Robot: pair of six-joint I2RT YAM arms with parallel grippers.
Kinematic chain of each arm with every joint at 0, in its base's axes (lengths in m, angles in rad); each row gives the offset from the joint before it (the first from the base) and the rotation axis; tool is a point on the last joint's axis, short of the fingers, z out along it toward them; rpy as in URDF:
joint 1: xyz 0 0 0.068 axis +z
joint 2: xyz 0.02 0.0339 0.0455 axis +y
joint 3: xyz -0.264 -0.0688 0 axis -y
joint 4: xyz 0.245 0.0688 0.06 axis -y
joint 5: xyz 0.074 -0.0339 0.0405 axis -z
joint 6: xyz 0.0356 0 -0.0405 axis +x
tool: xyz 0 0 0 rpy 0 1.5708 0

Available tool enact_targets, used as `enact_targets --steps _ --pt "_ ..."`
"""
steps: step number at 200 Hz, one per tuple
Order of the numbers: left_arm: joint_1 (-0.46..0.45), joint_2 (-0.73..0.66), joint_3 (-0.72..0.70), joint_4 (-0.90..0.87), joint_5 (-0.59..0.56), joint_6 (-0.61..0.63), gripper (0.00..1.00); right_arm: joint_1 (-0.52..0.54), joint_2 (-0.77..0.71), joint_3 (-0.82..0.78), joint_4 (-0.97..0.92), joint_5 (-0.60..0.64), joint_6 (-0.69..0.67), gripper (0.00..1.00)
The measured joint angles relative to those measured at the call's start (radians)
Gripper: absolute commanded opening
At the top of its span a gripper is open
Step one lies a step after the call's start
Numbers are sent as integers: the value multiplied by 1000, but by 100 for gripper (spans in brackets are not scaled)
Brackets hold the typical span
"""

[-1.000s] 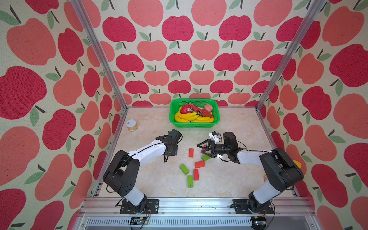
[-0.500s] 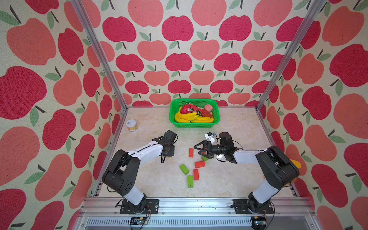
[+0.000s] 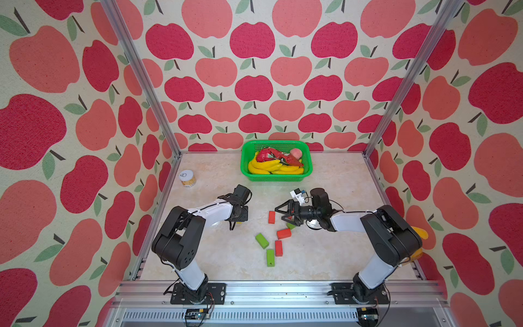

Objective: Assemble the letter k with building blocks
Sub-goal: Assemble the building block at the center of the board.

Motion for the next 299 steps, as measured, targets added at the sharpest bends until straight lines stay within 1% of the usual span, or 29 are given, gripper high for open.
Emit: enact_targets --steps 76,135,143,161,203,257,289,299 --pt "11 45 49 6 -1 -2 14 0 5 5 0 0 0 99" --pt "26 48 52 5 0 -5 15 0 13 5 0 0 0 99" --pt "29 48 52 5 0 -5 16 0 14 5 0 0 0 99" --pt "31 48 52 5 0 -5 22 0 14 5 0 0 0 99" --pt "31 48 52 5 0 -4 26 0 14 5 0 0 0 99" --pt "31 53 60 -3 0 -3 37 0 14 5 0 0 0 99" --pt "31 53 60 -5 4 -1 39 0 14 5 0 0 0 99" --pt "31 53 60 -5 4 0 41 0 14 5 0 0 0 99"
